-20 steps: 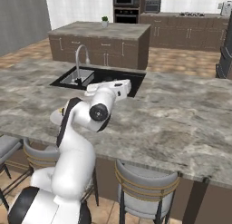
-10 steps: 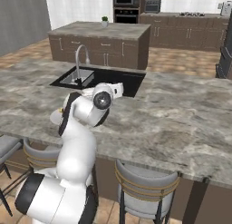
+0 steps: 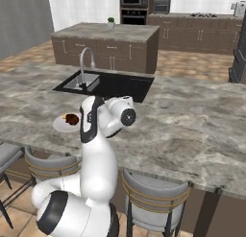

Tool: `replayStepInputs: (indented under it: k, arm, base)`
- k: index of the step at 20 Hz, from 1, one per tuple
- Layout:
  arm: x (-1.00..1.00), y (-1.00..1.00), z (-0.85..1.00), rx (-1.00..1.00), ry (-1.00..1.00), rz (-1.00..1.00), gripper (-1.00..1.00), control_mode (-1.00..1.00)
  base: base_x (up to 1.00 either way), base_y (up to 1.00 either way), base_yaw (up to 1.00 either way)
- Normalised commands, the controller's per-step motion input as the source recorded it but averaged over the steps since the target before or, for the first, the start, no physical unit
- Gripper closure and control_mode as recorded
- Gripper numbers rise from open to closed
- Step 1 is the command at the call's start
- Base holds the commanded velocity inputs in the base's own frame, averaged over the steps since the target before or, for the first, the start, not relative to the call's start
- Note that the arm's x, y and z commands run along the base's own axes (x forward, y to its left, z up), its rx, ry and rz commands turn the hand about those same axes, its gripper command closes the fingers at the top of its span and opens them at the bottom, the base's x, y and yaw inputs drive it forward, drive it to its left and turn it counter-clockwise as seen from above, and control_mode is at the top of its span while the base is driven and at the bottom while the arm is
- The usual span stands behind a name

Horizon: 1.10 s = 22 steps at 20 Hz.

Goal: Retrieve the shaker from the cabinet and place it next the steak on a plate on the dining table.

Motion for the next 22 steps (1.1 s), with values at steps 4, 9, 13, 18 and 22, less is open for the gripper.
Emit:
replayStepInputs:
  k: [4, 9, 13, 18, 22]
  arm:
    - [0.02, 0.25, -0.22, 0.13, 0.02, 0.19, 1.0, -1.0]
    - [0.03, 0.48, -0.04, 0.02, 0.08, 0.09, 1.0, -1.0]
    - [0.04, 0.47, -0.11, 0.0, 0.04, 0.03, 1.0, -1.0]
    - [0.01, 0.36, -0.14, 0.0, 0.0, 0.0, 1.0, -1.0]
    - [0.0, 0.31, -0.19, 0.0, 0.0, 0.0, 1.0, -1.0]
  base:
    - [0.0, 0.0, 0.0]
    - [0.0, 0.0, 0.0]
    - [0.0, 0.0, 0.0]
    - [0.0, 0.0, 0.0]
    - [0.0, 0.0, 0.0]
